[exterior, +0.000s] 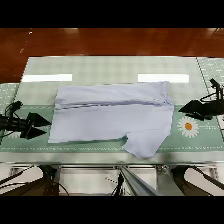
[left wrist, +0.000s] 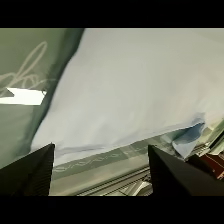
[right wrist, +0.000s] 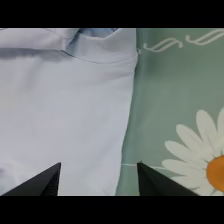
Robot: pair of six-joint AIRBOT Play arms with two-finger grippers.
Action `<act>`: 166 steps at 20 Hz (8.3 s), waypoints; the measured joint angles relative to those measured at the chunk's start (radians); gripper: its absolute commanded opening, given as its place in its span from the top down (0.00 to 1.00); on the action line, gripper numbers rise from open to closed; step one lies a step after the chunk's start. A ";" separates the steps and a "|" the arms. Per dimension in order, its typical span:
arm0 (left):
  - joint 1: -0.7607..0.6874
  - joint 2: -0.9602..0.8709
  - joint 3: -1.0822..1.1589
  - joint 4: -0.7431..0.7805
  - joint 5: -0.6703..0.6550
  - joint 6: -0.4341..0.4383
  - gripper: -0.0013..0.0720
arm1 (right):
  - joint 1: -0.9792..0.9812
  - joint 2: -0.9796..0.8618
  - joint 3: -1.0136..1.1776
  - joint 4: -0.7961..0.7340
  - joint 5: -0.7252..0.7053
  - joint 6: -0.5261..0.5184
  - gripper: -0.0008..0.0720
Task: Fold the shirts.
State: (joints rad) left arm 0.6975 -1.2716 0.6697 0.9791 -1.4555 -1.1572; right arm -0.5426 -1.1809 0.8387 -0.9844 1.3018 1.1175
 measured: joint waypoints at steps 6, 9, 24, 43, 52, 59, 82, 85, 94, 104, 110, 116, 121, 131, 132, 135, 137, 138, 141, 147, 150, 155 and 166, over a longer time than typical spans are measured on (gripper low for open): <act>0.002 0.001 -0.029 0.089 0.060 0.015 0.08 | -0.019 0.014 -0.032 0.057 -0.054 -0.053 0.22; -0.043 -0.023 -0.039 0.090 0.066 0.010 0.08 | -0.021 0.016 -0.035 0.064 -0.072 -0.063 0.22; -0.254 -0.136 -0.055 -0.042 0.144 0.002 0.95 | -0.038 0.016 -0.284 -0.047 -0.008 -0.061 0.16; -0.286 -0.073 0.212 -0.323 0.185 0.102 0.95 | 0.276 0.087 -0.009 0.349 -0.306 -0.013 0.94; -0.443 -0.214 0.335 -0.449 0.517 0.122 0.95 | 0.342 -0.220 0.188 0.424 -0.586 0.020 0.94; -0.375 -0.302 0.348 -0.462 0.467 0.124 0.24 | 0.311 -0.320 0.229 0.378 -0.593 0.008 0.20; -0.426 -0.256 0.369 -0.534 0.180 0.097 0.95 | 0.364 -0.385 0.380 0.255 -0.220 0.072 0.94; -0.543 -0.256 0.369 -0.581 0.243 0.110 0.95 | 0.412 -0.236 0.392 0.177 -0.170 0.106 0.94; -1.023 -0.262 0.369 -0.618 0.537 0.075 0.95 | 0.730 0.197 0.399 -0.177 -0.125 0.458 0.94; -1.271 -0.351 0.369 -0.610 0.683 -0.043 0.96 | 1.007 0.362 0.399 -0.399 -0.125 0.756 0.94; -0.921 -0.085 0.369 -0.523 0.672 -0.047 0.96 | 1.066 0.246 0.399 -0.486 -0.160 0.760 0.94; -0.514 0.204 0.369 -0.449 0.524 -0.048 0.95 | 1.188 -0.038 0.399 -0.410 -0.500 0.750 0.94; -0.418 0.327 0.327 -0.394 0.423 -0.051 0.95 | 1.273 -0.286 0.399 -0.177 -0.842 0.761 0.26; -0.463 0.359 0.196 -0.370 0.441 -0.044 0.95 | 1.091 -0.190 0.395 -0.232 -0.427 0.600 0.34; -0.464 0.359 0.194 -0.369 0.447 -0.042 0.95 | 1.050 -0.156 0.381 -0.323 -0.307 0.591 0.33; -0.465 0.360 0.190 -0.357 0.448 -0.036 0.95 | 0.923 -0.046 0.257 -0.444 -0.113 0.578 0.15; -0.465 0.360 0.188 -0.350 0.451 -0.035 0.95 | 0.853 0.023 0.117 -0.360 -0.126 0.578 0.14; -0.465 0.360 0.188 -0.349 0.451 -0.035 0.95 | 0.829 0.048 0.037 -0.293 -0.166 0.578 0.14; -0.465 0.360 0.188 -0.345 0.450 -0.034 0.95 | 0.811 0.081 -0.161 -0.050 -0.356 0.578 0.14; -0.465 0.360 0.187 -0.343 0.449 -0.034 0.95 | 0.946 0.014 -0.318 0.296 -0.775 0.580 0.17; -0.465 0.360 0.187 -0.343 0.449 -0.033 0.95 | 1.014 -0.036 -0.336 0.425 -0.962 0.579 0.94; -0.466 0.360 0.187 -0.343 0.460 -0.034 0.95 | 0.938 0.094 -0.288 0.411 -1.065 0.499 0.94; -0.473 0.360 0.187 -0.343 0.593 -0.033 0.95 | -0.101 0.456 0.163 -0.105 -0.024 0.502 0.94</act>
State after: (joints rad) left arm 0.2245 -0.9119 0.8570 0.6365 -0.8623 -1.1904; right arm -0.6441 -0.7250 1.0019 -1.0893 1.2774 1.6192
